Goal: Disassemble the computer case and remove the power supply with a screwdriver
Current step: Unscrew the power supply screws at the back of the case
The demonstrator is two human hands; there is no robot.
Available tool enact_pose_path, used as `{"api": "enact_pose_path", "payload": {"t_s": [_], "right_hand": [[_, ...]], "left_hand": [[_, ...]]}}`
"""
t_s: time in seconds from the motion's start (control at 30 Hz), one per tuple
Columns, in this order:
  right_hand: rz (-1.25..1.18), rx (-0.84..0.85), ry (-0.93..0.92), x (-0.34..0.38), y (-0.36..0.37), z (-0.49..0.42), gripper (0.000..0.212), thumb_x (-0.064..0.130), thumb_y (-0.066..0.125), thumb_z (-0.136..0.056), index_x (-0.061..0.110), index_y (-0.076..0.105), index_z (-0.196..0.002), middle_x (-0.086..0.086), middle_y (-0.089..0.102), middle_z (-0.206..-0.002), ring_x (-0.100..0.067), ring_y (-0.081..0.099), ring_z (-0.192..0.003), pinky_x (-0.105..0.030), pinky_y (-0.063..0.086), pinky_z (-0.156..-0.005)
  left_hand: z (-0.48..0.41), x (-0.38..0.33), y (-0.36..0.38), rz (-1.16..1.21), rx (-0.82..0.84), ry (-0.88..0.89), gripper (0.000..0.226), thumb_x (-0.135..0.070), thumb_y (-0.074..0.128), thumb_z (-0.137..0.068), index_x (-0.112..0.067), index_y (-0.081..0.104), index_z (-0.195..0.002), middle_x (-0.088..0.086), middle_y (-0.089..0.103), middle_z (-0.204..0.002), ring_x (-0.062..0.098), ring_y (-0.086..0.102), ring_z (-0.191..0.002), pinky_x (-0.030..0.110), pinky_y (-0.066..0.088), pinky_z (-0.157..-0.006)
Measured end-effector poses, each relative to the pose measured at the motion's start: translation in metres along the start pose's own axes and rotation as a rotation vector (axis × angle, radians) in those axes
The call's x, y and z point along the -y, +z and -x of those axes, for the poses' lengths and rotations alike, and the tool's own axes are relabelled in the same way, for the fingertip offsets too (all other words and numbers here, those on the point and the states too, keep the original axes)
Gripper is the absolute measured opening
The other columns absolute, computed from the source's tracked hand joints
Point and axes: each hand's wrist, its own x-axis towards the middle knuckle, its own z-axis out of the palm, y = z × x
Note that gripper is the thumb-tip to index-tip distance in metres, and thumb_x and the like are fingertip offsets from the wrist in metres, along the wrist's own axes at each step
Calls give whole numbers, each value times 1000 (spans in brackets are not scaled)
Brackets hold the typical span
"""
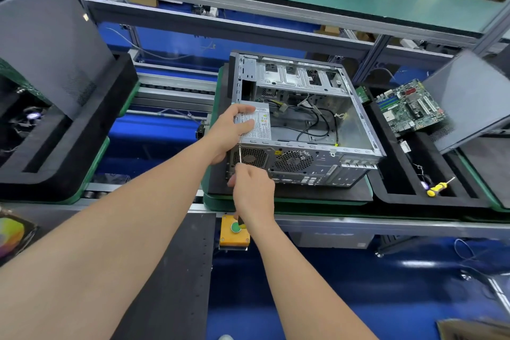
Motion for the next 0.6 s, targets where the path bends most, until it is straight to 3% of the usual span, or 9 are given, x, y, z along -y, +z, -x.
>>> {"api": "enact_pose_path", "payload": {"t_s": [0.1,0.2,0.27,0.33,0.4,0.47,0.53,0.6], "right_hand": [[-339,122,238,3,-2,1,32,19,46,-91,12,66,-67,-4,61,-63,-20,53,-53,-31,47,-48],[-804,310,399,-1,-5,2,18,16,54,-94,11,63,-79,-5,52,-61,-17,42,-46,-26,40,-43],[-1037,427,439,-6,-8,4,16,21,56,-100,14,62,-88,-2,49,-65,-15,44,-51,-24,43,-46],[-1202,574,475,-11,-11,7,19,29,54,-106,18,61,-93,1,43,-68,-12,42,-46,-21,39,-40],[-1382,724,516,-14,-13,11,22,33,49,-109,18,60,-97,2,39,-67,-8,33,-35,-19,28,-32],[-1546,798,586,-13,-14,12,25,30,44,-110,13,60,-100,0,39,-65,-8,24,-31,-18,22,-29],[-1645,814,642,-13,-15,10,27,28,43,-110,9,60,-100,-2,39,-61,-10,22,-30,-17,19,-29],[-1658,807,654,-15,-15,8,26,26,45,-109,8,61,-99,-1,38,-57,-12,26,-27,-18,18,-29]], "left_hand": [[0,1,0,-4,0,4,31,-22,60,-102,-35,58,-129,-15,51,-138,13,47,-130,47,33,-118],[0,1,0,-42,-8,21,30,-22,60,-102,-36,58,-128,-9,43,-150,17,34,-144,50,24,-122],[0,0,0,-113,-13,32,30,-24,61,-101,-40,60,-126,1,16,-168,18,8,-156,46,14,-124],[-2,-1,-2,-208,-13,64,30,-25,61,-101,-39,62,-127,1,-7,-170,17,-2,-157,43,13,-124],[-5,-2,-5,-393,-13,133,31,-29,57,-102,-40,60,-132,-2,-15,-169,19,-8,-157,49,9,-126],[-10,-5,-9,-736,11,245,35,-40,48,-105,-48,53,-139,-5,-19,-168,18,-17,-155,49,-2,-124],[-18,-11,-15,-1011,106,335,42,-48,34,-107,-52,38,-149,-5,-14,-170,16,-17,-155,47,-7,-123],[-26,-18,-19,-1149,223,334,48,-50,24,-108,-48,22,-156,-1,-2,-171,18,-9,-157,45,-3,-126]]}}
